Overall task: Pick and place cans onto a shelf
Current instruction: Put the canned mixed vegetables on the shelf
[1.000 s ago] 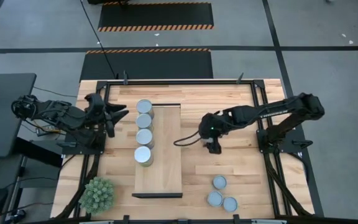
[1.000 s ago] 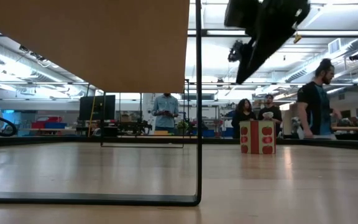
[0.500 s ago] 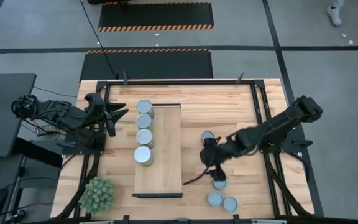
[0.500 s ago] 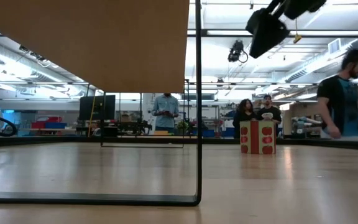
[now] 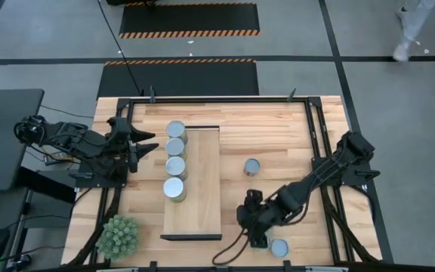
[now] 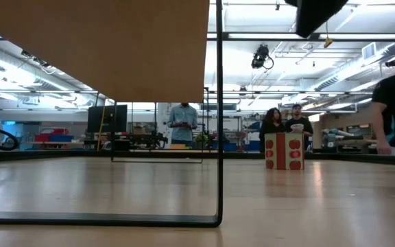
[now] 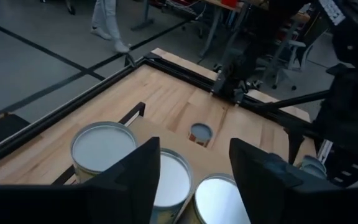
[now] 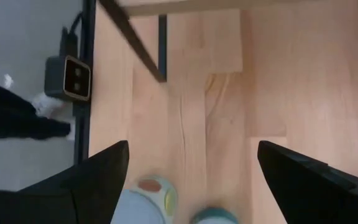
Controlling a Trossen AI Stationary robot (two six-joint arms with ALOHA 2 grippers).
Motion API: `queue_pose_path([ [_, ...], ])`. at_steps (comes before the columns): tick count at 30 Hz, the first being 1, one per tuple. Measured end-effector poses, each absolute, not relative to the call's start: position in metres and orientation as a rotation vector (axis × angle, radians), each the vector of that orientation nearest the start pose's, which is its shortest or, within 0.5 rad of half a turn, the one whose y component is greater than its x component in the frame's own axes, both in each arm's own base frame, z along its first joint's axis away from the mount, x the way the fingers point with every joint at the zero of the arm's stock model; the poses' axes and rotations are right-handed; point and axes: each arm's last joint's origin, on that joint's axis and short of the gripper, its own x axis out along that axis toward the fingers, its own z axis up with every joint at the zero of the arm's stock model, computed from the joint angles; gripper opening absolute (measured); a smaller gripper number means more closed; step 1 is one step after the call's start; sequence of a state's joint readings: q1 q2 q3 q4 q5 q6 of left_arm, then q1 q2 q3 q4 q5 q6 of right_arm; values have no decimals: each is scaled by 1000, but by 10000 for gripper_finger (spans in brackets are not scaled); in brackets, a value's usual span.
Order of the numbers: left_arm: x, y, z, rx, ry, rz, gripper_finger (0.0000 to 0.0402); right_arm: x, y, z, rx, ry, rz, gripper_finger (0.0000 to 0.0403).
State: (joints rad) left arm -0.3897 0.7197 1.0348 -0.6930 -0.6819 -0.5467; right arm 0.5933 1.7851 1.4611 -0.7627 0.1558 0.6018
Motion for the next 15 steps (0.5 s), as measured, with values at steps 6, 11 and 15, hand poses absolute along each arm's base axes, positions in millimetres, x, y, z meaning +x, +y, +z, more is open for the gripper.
queue_pose_path([
  [6, 118, -28, 377, -359, 231, 379, 213, 314, 223, 250, 81, 1182, 99, 364],
  [11, 117, -28, 376, -350, 239, 401, 236, 312, 234, 234, 67, 1277, 146, 364],
  [15, 116, -28, 374, -369, 255, 393, 251, 307, 244, 230, 81, 1293, 154, 364],
])
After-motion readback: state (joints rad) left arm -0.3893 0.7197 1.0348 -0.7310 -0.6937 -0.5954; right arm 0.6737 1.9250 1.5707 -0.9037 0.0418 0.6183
